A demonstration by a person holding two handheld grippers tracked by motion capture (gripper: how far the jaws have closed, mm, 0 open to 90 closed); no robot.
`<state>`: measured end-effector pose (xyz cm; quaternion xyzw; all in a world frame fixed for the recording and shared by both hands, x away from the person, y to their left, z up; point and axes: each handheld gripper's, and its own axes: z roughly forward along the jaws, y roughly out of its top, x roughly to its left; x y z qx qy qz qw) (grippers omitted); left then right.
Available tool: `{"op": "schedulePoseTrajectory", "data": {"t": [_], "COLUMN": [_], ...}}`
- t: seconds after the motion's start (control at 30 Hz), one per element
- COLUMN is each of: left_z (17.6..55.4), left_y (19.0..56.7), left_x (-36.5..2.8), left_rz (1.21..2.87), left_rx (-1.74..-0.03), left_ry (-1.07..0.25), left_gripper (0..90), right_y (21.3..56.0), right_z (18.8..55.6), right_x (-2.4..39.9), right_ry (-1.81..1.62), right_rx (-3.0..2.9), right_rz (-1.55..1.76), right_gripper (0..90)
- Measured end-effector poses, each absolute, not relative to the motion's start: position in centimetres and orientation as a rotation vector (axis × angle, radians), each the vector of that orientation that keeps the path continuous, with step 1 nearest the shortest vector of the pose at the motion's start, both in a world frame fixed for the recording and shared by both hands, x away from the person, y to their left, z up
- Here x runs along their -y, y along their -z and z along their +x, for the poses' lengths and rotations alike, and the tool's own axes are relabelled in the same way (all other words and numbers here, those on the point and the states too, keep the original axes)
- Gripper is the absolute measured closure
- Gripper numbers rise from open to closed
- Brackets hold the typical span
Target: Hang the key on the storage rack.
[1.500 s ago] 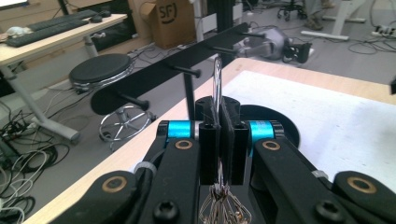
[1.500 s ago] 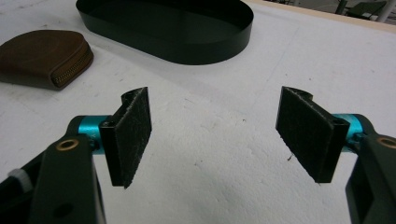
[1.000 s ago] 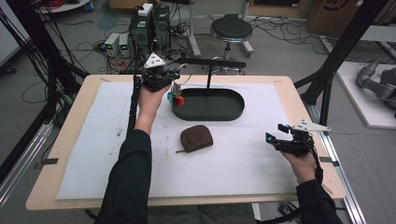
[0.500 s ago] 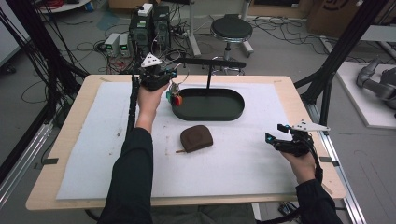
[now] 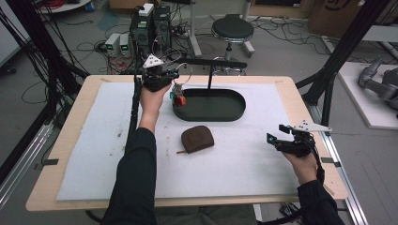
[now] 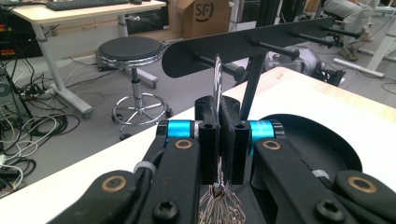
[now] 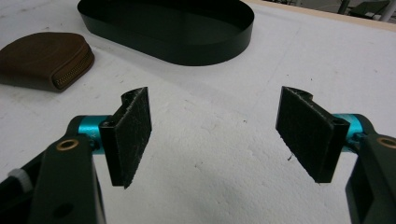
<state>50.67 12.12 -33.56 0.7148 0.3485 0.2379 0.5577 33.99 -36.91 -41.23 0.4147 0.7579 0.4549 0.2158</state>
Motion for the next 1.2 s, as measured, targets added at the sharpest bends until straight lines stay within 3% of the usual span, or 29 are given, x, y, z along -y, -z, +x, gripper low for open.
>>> {"op": "schedulePoseTrajectory", "data": {"t": [0.37,0.6,0.77,1.2], "left_z": [50.8,50.1,47.7,39.7], "left_y": [33.8,33.3,32.4,33.0], "left_x": [-12.2,-12.4,-12.6,-14.4], "left_rz": [1.684,1.680,1.728,1.800], "left_rx": [-0.852,-0.849,-0.794,-0.689], "left_ry": [-0.554,-0.515,-0.563,-0.549], "left_gripper": [83.1,66.9,50.5,36.1], "right_y": [41.2,41.2,41.3,41.3], "right_z": [34.0,34.0,34.0,33.9], "right_x": [36.9,36.9,36.8,36.7], "right_ry": [-1.258,-1.257,-1.253,-1.243], "right_rx": [-2.101,-2.104,-2.105,-2.097], "right_rz": [1.146,1.138,1.147,1.157], "right_gripper": [27.3,27.3,27.3,27.3]}}
